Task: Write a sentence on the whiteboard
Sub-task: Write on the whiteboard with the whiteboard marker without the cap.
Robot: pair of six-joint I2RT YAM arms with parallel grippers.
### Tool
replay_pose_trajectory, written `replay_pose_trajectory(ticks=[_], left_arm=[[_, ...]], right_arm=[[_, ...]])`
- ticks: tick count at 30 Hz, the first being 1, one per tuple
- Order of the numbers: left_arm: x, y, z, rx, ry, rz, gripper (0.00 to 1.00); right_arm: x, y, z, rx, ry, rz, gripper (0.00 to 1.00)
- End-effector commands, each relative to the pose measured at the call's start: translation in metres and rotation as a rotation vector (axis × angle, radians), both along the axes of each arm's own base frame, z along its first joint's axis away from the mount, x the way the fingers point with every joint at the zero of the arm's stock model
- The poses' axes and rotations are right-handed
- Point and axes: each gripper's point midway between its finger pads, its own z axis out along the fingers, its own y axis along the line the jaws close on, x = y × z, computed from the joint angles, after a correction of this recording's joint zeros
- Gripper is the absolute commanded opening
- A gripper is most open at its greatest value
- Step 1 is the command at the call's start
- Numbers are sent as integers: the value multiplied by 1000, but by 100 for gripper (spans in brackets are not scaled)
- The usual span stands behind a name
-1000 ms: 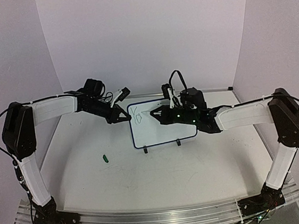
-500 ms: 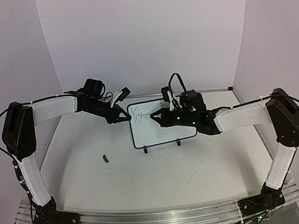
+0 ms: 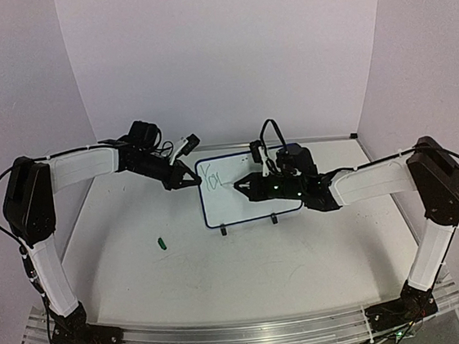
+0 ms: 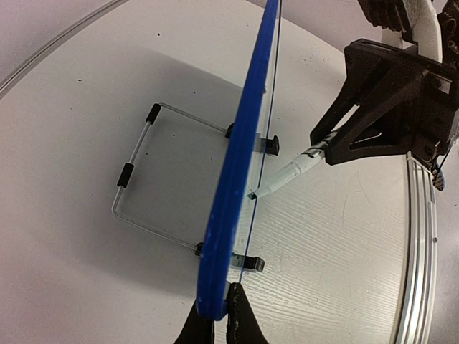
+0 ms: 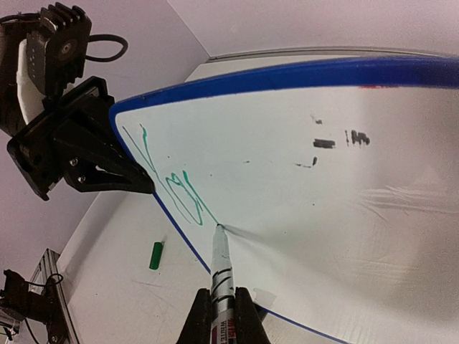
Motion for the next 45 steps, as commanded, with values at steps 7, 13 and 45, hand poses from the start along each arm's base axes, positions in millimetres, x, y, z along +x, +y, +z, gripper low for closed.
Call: replay_pose_trajectory(ticks=[7,13,45], left_arm=[[12,18,-5,95,-73,65,0],[12,18,-5,95,-74,65,0],[12,18,-3,93,-76,65,0]], right_arm=[[14,-9,39,34,-87,-69,0],[14,-10,52,48,-109,-74,0],[13,-10,41,39,-92,-70,0]])
